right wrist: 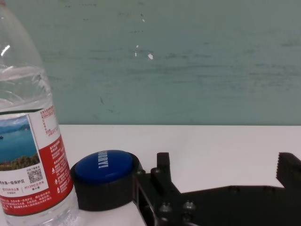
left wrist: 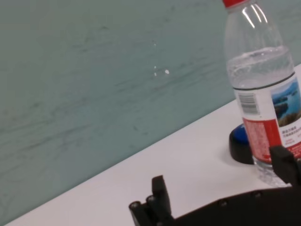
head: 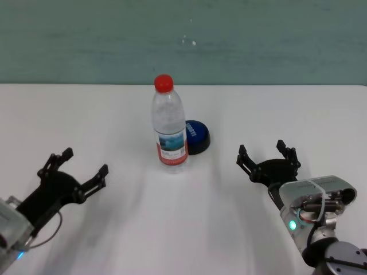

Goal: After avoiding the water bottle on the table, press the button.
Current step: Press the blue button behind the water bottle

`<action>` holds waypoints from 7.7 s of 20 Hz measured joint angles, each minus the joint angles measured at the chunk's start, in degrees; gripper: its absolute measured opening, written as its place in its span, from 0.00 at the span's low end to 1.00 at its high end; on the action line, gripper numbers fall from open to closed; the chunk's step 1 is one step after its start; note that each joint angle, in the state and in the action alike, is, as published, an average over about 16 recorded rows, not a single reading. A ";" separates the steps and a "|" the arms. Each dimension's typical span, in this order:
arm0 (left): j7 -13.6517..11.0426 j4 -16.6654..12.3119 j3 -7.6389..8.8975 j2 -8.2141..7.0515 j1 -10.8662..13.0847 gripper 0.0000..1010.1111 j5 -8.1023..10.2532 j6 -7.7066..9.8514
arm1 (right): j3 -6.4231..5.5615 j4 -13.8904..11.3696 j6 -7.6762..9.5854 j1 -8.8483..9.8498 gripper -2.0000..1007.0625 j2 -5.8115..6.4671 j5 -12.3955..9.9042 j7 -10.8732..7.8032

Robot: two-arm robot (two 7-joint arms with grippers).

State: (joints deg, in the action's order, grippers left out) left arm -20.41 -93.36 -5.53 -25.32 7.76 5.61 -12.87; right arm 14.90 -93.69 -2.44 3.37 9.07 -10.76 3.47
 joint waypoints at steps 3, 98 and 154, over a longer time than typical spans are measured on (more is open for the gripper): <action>-1.79 0.75 0.98 -1.35 -0.53 0.99 2.11 -0.64 | 0.00 0.00 0.00 0.00 1.00 0.00 0.00 0.00; -11.14 45.00 -14.11 6.92 -39.96 0.99 1.15 -11.60 | 0.00 0.00 0.00 0.00 1.00 0.00 0.00 0.00; 7.16 -2.54 -6.28 7.27 -0.72 0.99 -8.10 3.55 | 0.00 0.00 0.00 0.00 1.00 0.00 0.00 0.00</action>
State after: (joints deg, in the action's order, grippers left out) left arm -13.25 -95.90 -11.80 -18.05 7.04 -2.50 -9.32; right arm 14.90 -93.69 -2.44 3.37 9.07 -10.76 3.47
